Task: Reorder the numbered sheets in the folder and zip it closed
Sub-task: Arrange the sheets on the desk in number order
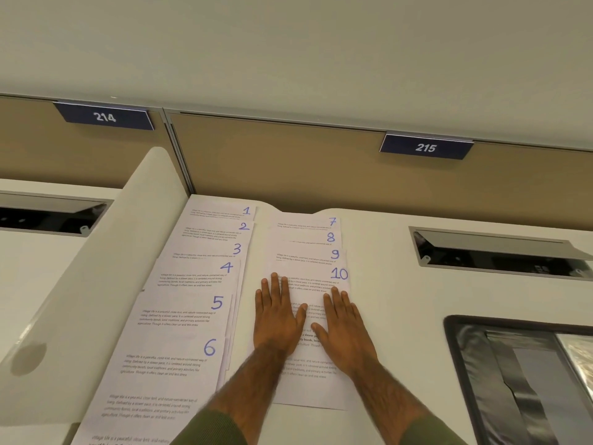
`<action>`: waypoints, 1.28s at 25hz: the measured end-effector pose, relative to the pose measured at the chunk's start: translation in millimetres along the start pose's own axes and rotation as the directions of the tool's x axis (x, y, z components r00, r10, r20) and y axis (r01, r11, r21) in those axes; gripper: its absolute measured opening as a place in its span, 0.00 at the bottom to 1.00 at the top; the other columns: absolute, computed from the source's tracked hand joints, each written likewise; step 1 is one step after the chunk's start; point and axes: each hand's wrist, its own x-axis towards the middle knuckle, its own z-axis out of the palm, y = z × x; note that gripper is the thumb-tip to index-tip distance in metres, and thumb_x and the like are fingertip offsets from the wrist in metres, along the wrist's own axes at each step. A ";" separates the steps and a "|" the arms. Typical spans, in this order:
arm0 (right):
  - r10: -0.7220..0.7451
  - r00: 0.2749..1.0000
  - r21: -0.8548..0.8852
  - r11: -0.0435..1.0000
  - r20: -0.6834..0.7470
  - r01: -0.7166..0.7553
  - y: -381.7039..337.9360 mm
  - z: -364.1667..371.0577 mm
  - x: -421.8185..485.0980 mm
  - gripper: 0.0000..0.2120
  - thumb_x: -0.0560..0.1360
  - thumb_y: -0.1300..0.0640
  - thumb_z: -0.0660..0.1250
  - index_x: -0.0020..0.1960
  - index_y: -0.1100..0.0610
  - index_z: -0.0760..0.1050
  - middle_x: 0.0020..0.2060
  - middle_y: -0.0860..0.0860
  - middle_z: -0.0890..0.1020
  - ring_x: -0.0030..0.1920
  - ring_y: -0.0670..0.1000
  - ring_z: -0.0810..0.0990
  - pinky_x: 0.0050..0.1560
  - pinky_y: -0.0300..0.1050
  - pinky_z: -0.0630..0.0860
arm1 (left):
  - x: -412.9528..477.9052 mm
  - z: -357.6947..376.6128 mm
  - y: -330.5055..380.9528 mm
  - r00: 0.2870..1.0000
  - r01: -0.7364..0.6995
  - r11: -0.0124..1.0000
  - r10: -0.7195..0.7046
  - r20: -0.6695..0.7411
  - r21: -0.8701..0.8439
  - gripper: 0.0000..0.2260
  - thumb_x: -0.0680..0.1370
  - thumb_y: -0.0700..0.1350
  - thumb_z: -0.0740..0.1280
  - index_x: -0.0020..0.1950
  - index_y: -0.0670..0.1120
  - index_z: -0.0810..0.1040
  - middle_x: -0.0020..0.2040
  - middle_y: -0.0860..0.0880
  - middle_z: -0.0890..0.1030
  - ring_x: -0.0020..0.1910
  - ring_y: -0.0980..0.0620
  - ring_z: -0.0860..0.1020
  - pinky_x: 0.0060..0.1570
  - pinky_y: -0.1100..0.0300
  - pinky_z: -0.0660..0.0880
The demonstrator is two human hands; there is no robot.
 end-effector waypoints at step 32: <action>0.022 0.997 -0.079 0.996 -0.068 -0.028 68.2 -8.4 -105.7 0.39 0.80 0.30 0.47 0.79 0.57 0.62 0.78 0.56 0.65 0.76 0.59 0.65 0.76 0.52 0.45 | -117.1 -4.1 66.3 0.988 -0.017 0.994 0.034 -0.151 0.109 0.35 0.83 0.66 0.43 0.83 0.44 0.47 0.83 0.44 0.48 0.81 0.45 0.46 0.76 0.47 0.44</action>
